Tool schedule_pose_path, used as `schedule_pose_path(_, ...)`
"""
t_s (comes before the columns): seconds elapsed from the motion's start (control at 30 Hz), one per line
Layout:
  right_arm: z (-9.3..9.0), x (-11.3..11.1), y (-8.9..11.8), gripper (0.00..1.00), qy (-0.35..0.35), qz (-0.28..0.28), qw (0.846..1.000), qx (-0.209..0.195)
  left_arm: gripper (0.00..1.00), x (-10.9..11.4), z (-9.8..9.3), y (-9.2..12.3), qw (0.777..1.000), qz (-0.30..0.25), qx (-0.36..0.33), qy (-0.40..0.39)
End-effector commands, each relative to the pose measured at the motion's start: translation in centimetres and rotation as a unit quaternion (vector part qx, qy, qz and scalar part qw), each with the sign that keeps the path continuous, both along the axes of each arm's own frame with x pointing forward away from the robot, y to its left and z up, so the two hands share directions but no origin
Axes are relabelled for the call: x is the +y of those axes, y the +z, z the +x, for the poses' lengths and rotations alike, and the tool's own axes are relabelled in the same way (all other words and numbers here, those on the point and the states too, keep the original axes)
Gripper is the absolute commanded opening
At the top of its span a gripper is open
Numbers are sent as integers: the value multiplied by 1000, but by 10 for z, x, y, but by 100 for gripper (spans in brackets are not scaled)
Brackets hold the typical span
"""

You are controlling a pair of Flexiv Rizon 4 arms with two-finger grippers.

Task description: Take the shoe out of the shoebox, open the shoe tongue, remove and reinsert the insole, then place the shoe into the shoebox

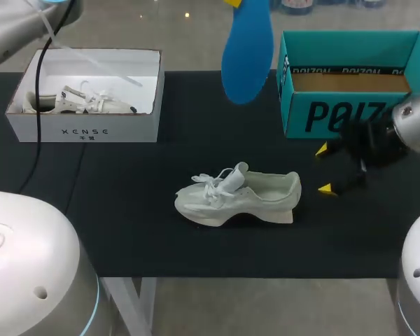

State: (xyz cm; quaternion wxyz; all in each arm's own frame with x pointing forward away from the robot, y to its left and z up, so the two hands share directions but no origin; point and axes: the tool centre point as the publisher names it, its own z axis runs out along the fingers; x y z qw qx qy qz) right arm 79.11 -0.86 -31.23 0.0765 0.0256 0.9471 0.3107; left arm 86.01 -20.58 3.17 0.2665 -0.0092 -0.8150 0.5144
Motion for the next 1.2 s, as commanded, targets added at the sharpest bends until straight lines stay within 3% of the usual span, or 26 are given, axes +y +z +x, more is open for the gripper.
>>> schedule_pose_path(0.03,-1,1,14,100,-12,-130,991,15,0,0,-1,-1,1000,-1,0,1)
schedule_pose_path(0.43,2,30,24,100,23,-195,980,22,0,0,-1,-1,1000,-1,0,1)
schedule_pose_path(1.2,-3,28,33,100,22,-218,976,8,0,0,-1,-1,1000,-1,0,1)
